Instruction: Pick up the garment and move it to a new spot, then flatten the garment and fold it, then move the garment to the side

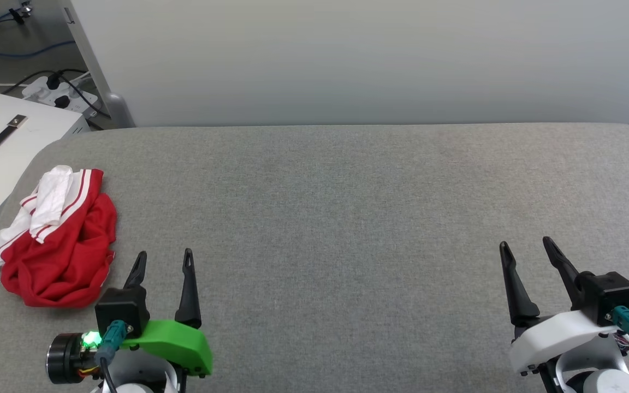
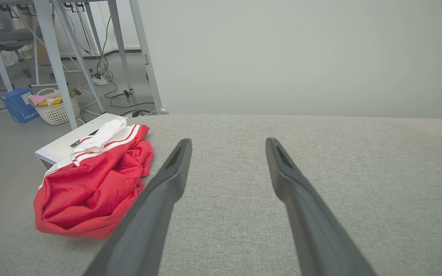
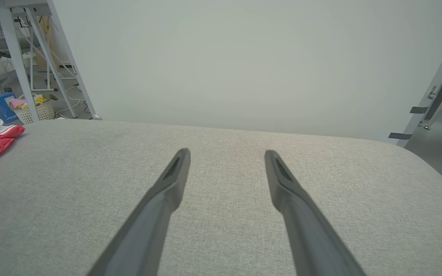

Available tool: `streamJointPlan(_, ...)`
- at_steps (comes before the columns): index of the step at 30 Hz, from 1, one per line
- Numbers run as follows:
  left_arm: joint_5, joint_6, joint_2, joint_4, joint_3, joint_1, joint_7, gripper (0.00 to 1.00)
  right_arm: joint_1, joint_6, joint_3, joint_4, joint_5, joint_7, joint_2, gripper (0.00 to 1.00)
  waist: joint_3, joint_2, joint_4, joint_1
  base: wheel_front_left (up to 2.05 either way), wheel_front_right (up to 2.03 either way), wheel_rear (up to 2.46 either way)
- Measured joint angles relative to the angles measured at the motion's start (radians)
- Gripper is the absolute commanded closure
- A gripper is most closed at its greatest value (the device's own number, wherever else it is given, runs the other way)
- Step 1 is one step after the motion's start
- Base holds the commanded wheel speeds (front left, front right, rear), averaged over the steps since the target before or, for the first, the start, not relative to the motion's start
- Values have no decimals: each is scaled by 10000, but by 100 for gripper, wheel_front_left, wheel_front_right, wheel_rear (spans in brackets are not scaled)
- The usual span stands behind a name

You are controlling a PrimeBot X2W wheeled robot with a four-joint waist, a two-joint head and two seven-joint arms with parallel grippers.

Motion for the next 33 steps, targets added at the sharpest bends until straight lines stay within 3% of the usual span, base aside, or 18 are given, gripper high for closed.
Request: streamJointPlan(33, -568, -19, 0, 288, -81, 40, -777, 0, 214, 0, 58, -90, 598, -706, 0, 0, -52, 0, -13, 0, 0, 0, 0)
